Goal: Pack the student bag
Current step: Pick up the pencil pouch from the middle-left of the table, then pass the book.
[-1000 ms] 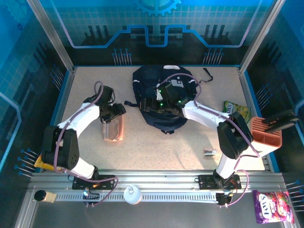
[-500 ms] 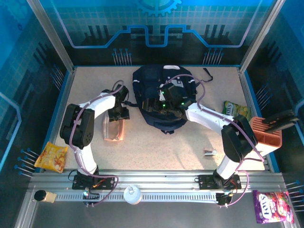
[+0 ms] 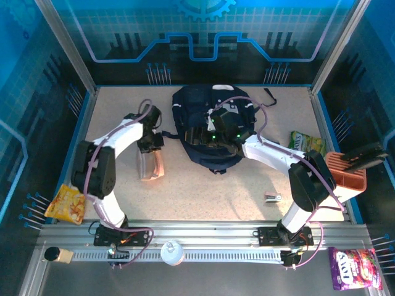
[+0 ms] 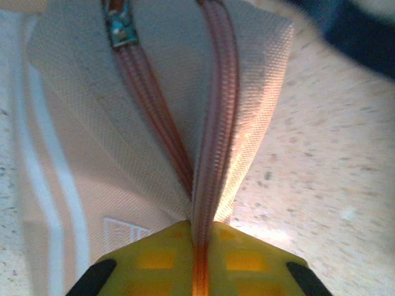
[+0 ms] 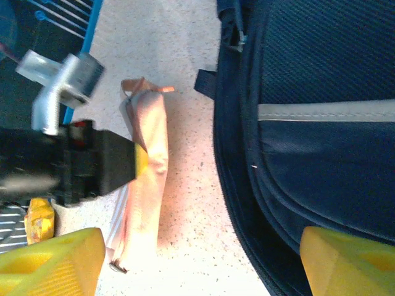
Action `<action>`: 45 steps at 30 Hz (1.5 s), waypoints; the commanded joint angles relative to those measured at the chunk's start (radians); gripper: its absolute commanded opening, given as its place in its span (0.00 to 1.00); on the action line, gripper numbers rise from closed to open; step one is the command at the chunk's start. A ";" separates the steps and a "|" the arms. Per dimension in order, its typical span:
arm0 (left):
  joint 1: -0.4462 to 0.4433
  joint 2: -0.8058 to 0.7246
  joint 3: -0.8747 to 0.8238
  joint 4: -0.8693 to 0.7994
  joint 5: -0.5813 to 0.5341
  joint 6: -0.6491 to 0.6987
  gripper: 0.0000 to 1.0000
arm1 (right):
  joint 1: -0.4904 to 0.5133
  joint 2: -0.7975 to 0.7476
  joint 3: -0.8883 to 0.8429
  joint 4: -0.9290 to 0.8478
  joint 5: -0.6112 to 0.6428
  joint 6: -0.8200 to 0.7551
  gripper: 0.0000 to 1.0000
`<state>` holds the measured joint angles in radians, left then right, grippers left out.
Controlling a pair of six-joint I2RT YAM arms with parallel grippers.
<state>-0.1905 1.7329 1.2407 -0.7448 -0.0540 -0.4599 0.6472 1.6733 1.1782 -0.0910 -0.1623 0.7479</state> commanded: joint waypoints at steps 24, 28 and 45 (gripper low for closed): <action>0.169 -0.394 -0.272 0.445 0.364 -0.578 0.09 | 0.229 0.240 0.127 0.245 -0.033 -0.410 0.84; 0.170 -0.398 -0.276 0.452 0.372 -0.591 0.10 | 0.229 0.245 0.123 0.267 -0.001 -0.413 0.67; 0.168 -0.558 -0.224 0.421 0.324 -0.286 0.95 | 0.021 -0.041 -0.064 0.321 -0.101 -0.211 0.09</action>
<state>-0.0109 1.2118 0.9726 -0.3164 0.2672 -0.8841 0.7261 1.7248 1.1488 0.2104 -0.2150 0.4702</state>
